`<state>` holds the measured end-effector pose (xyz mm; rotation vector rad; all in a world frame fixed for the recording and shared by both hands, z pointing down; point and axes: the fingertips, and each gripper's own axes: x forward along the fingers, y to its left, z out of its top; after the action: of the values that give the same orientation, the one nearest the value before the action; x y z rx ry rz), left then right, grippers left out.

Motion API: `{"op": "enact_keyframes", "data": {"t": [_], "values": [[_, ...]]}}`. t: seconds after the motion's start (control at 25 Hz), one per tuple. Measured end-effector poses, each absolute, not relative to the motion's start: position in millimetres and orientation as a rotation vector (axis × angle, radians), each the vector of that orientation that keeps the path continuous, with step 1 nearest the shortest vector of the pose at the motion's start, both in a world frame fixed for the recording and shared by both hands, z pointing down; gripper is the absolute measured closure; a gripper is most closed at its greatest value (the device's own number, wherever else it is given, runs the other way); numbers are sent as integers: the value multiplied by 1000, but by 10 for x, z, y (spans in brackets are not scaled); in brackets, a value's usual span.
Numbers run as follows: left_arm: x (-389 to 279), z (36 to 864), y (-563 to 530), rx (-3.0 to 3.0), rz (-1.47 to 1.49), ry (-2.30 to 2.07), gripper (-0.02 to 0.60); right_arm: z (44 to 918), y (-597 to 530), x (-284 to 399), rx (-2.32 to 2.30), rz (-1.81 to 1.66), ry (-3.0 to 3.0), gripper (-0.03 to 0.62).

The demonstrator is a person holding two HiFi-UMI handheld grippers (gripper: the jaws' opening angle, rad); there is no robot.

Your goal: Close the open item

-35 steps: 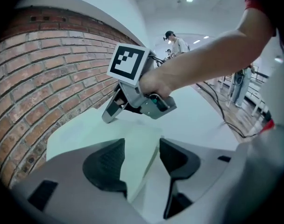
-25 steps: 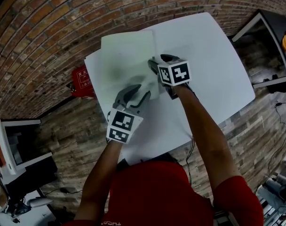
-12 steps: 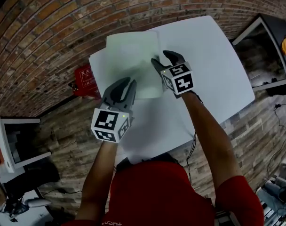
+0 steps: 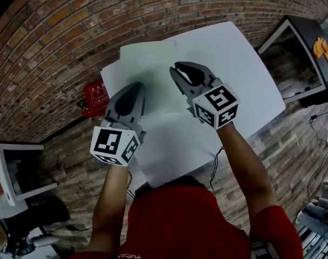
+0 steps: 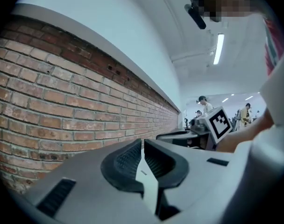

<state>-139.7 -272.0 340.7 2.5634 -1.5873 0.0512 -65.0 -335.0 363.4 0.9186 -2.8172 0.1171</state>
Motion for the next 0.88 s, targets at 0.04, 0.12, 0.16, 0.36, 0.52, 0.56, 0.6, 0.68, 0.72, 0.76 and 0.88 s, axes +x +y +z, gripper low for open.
{"op": "enact_keyframes", "data": {"t": [0.04,0.12,0.16,0.36,0.52,0.56,0.6,0.68,0.72,0.76,0.88], "values": [[-1402,3319,-2698,2579,23,-1586,554,3499,-3261,-658,904,98,-2849,522],[-1396,3130,-2634,2617,-36,-1577,555,3246,-3067,-683,861,59,-2916,534],[-1383,3033,-2591,2640,-62,-1569,557,3130,-2962,-694,836,39,-2951,539],[-1297,2602,-2362,2753,-149,-1531,560,2679,-2491,-713,754,-76,-3070,551],[-1219,2363,-2208,2817,-189,-1488,563,2414,-2229,-716,740,-152,-3123,556],[-1193,2325,-2170,2828,-193,-1478,565,2360,-2174,-713,741,-159,-3136,557],[-1167,2294,-2130,2838,-193,-1466,566,2327,-2125,-707,742,-163,-3144,557],[-1113,2249,-2042,2861,-189,-1433,568,2285,-2034,-697,742,-171,-3153,559],[-1085,2230,-1997,2873,-186,-1416,569,2264,-1992,-694,742,-177,-3159,560],[-1058,2214,-1953,2884,-184,-1401,569,2240,-1951,-690,742,-184,-3166,560],[-986,2175,-1836,2910,-175,-1371,569,2178,-1845,-668,750,-205,-3181,563]]}}
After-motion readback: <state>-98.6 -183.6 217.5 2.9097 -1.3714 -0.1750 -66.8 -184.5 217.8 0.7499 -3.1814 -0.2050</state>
